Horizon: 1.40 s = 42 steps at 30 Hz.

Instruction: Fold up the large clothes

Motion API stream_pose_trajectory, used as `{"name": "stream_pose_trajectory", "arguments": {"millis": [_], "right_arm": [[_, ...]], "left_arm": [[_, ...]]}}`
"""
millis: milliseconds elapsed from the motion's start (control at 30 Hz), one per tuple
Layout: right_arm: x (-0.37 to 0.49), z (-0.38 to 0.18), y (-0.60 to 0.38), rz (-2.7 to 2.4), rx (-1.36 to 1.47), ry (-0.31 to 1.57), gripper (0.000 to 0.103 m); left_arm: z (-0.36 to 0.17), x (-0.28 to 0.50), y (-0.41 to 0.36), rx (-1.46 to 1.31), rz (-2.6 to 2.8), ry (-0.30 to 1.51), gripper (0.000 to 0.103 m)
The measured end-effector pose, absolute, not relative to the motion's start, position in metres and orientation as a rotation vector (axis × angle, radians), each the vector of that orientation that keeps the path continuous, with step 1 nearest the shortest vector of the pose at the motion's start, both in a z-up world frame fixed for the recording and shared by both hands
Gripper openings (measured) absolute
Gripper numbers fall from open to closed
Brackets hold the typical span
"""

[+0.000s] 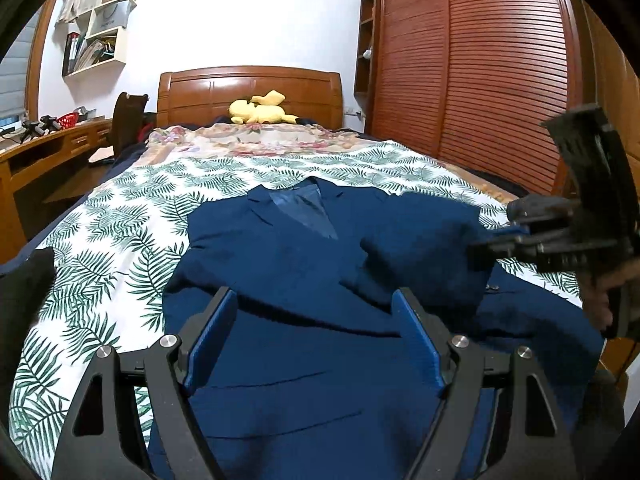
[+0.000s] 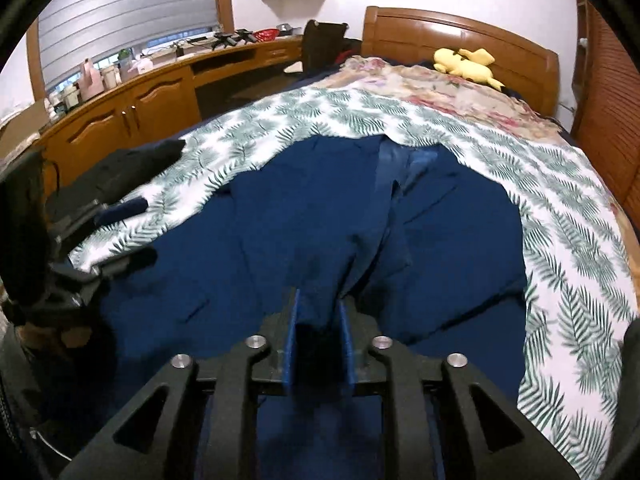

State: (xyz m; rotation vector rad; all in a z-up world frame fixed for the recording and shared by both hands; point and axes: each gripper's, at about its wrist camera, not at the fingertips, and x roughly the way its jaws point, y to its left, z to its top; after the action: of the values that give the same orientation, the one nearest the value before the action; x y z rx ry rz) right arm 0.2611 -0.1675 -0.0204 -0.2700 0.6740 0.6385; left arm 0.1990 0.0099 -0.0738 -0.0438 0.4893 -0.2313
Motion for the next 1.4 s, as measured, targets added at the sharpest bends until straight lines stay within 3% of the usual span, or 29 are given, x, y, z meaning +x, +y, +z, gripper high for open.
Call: {"name": "stream_pose_trajectory", "arguments": {"millis": [100,767,1167,1400], "right_arm": [[0.26,-0.035,-0.168,0.594,-0.274,0.682,0.039],[0.201,-0.063,-0.237,0.429,-0.201,0.703,0.041],[0.223,-0.057,-0.257,0.386,-0.163,0.694,0.041],[0.233,-0.063,-0.27,0.358,-0.11,0.737,0.041]], "left_arm": [[-0.076,0.201,0.009,-0.045,-0.235,0.499,0.08],[-0.078,0.186,-0.067,0.063,-0.305,0.544,0.08],[-0.077,0.197,-0.13,0.107,-0.402,0.659,0.055],[-0.083,0.218,-0.172,0.136,-0.475,0.724,0.047]]}}
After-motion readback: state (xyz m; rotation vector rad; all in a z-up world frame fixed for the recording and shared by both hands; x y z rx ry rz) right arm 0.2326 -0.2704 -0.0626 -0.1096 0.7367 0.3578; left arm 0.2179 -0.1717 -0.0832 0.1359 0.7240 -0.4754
